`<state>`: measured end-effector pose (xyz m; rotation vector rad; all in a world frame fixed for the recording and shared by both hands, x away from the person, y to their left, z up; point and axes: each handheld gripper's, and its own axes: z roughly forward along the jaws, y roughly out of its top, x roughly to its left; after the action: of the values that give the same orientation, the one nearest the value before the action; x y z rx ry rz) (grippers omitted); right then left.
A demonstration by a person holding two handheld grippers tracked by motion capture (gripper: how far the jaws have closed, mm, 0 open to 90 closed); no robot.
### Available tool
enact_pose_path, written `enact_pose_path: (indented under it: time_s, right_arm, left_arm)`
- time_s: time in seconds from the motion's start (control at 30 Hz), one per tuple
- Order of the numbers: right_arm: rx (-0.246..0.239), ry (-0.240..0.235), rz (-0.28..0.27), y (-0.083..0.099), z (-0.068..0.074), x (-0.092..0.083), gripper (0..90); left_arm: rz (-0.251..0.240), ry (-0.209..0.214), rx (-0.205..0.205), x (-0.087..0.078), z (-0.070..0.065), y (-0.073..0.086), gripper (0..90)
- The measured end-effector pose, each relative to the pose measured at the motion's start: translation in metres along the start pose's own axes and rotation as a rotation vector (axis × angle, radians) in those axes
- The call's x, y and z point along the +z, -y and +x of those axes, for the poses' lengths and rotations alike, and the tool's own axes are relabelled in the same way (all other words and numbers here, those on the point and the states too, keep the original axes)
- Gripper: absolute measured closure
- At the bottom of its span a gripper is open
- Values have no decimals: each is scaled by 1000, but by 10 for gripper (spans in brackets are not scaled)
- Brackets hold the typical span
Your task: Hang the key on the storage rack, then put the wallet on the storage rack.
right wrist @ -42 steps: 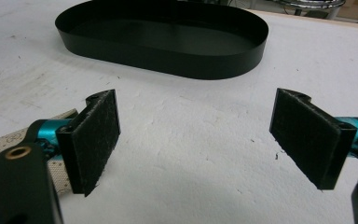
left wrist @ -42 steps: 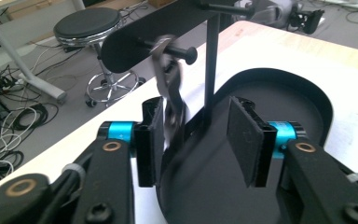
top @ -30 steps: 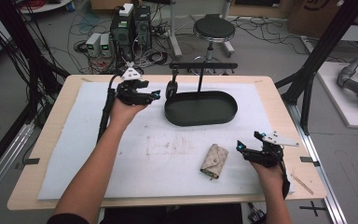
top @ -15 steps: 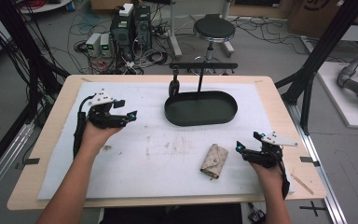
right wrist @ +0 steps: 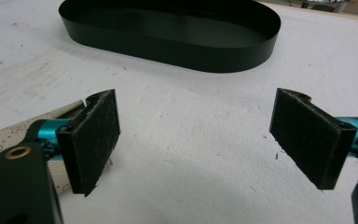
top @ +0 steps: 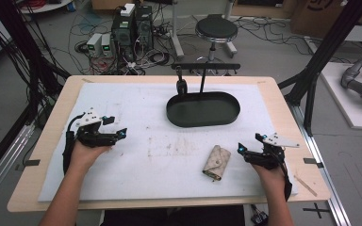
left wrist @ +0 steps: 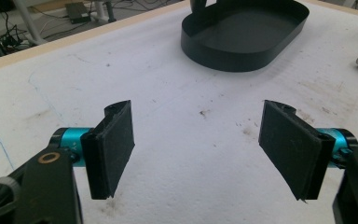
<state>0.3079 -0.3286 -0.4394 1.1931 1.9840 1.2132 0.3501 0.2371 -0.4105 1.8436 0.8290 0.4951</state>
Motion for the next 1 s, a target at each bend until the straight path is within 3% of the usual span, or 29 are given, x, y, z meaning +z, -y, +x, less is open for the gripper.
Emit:
enact_pose_path:
  time_s: [0.17, 0.3, 0.63, 1.0]
  right_arm:
    - [-1, 4, 3, 0, -1, 2, 164]
    - [0, 4, 5, -2, -1, 5, 164]
    - [10, 9, 11, -2, -1, 8, 164]
    - [-1, -1, 24, -3, 2, 12, 164]
  left_arm:
    - [3, -4, -17, -3, 6, 6, 244]
    - [2, -20, 10, -6, 5, 5, 236]
    - [18, 17, -8, -3, 7, 8, 202]
    - [13, 6, -1, -5, 8, 7, 199]
